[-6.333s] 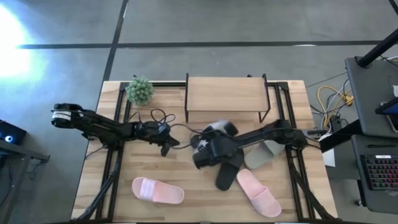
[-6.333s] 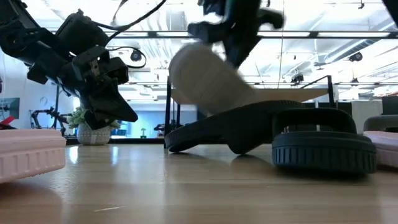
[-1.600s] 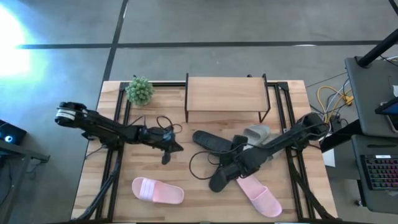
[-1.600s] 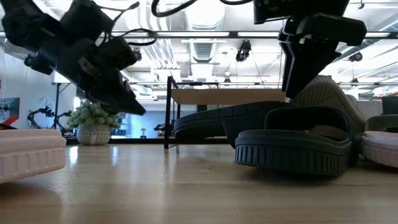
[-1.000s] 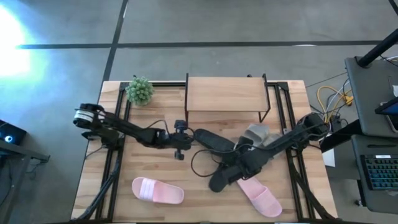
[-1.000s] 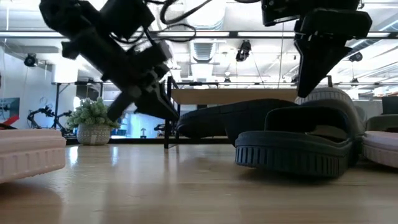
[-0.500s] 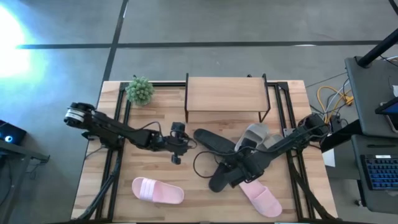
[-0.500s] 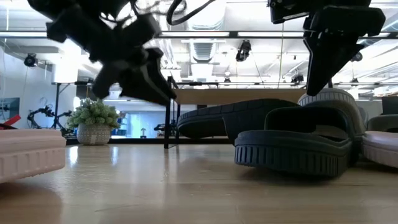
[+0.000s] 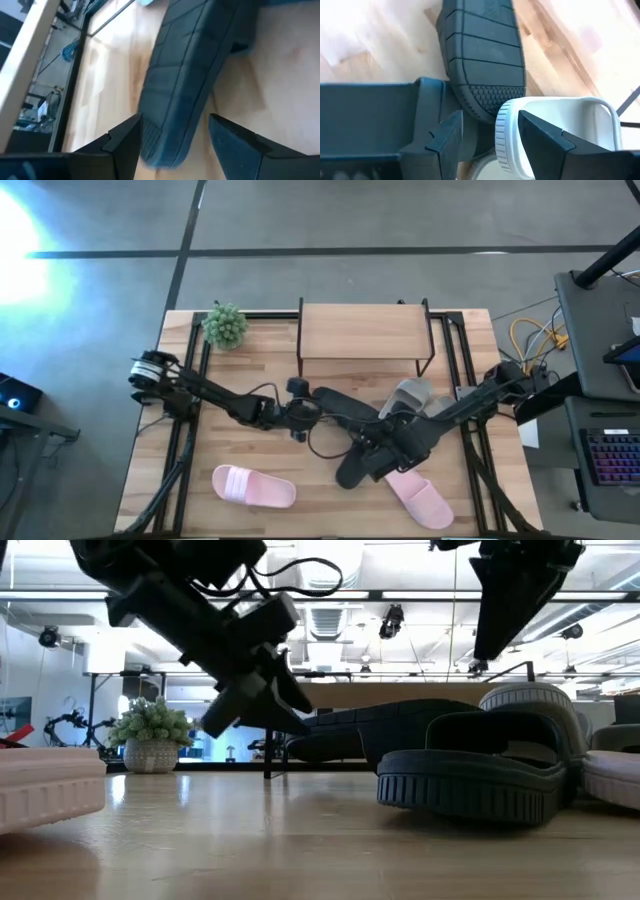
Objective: Pick and place slides into the shelf
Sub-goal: Move the left black slipper to the center of the table
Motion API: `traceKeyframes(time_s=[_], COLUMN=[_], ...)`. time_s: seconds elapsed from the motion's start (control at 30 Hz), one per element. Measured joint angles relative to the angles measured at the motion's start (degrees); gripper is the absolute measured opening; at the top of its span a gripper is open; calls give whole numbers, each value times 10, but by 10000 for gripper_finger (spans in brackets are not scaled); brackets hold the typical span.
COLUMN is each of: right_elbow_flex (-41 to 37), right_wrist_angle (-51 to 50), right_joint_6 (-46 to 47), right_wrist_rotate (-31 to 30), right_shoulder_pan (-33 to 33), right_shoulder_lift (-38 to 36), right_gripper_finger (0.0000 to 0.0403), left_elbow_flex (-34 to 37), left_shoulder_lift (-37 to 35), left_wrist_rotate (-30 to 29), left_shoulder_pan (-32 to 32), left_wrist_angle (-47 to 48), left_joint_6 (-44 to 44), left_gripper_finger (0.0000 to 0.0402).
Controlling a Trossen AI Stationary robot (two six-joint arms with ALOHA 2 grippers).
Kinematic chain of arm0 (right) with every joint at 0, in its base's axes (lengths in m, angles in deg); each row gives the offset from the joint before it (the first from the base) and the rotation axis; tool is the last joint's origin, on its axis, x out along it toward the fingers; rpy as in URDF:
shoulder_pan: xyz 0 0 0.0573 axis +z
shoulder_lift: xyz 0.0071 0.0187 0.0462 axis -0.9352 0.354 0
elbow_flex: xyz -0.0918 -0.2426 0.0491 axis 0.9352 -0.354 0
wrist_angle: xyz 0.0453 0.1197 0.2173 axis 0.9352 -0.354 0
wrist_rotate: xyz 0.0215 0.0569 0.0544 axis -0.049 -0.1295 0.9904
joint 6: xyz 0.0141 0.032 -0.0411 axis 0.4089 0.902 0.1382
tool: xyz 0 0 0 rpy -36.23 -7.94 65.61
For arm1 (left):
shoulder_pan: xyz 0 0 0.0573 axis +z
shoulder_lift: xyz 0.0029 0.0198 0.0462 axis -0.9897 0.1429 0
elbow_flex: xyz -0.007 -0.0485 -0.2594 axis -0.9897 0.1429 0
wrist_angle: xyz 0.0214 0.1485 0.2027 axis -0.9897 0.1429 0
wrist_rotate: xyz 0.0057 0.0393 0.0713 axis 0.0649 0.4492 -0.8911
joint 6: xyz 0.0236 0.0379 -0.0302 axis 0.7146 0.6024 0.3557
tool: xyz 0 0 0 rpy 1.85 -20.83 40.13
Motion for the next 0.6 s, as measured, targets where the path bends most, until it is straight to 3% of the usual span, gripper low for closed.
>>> traceKeyframes(time_s=[0.33, 0.6], right_elbow_flex=[-1, -8], right_wrist_angle=[-9, -9], right_joint_6=[149, 155], right_wrist_rotate=[-76, -87], right_shoulder_pan=[0, 2], right_shoulder_lift=[-65, -92], right_gripper_finger=[183, 183], left_elbow_flex=[-12, -14], left_shoulder_lift=[55, 75], left_wrist_rotate=[-11, -22], left_shoulder_pan=[0, 3], left_wrist_angle=[-42, -131], left_joint_6=[6, 48], left_gripper_finger=[211, 211])
